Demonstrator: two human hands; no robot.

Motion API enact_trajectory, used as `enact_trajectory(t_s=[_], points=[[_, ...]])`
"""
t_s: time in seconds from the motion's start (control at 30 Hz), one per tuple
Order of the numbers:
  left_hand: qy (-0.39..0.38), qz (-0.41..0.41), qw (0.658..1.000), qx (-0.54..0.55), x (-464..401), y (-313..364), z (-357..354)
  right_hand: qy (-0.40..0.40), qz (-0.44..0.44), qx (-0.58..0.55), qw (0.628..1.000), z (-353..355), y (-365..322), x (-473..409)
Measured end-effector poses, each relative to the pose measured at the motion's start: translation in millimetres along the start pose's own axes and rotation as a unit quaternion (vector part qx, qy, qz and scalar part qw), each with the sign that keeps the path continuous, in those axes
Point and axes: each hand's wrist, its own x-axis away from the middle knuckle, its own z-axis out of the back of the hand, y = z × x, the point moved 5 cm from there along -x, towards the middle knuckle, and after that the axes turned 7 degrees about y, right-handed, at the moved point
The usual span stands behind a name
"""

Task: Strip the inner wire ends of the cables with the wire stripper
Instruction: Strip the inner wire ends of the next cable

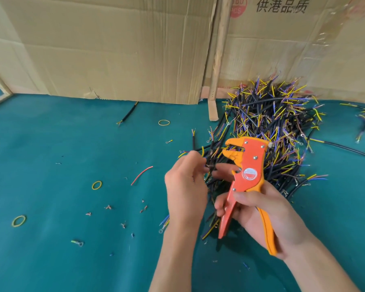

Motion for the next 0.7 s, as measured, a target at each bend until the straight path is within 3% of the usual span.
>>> enact_trajectory(t_s=[0.1,0.2,0.37,0.57,0.7], points=[[-0.041,-0.054,0.998,-0.017,10,12,-12,0.008,0.020,0.014,1.000,4,-5,0],[-0.037,-0.049,0.998,0.000,11,11,-11,0.025,0.016,0.024,0.999,8,-5,-1],[-0.071,0.035,0.996,0.039,8,10,-11,0.036,0.015,0.027,0.999,9,-9,0],[-0.069,0.069,0.993,0.062,4,10,-7,0.030,-0.009,0.036,0.999,3,-3,1],[-0.089,0.151,0.979,0.107,-1,-5,-5,0.022,-0.018,0.053,0.998,-2,2,2]])
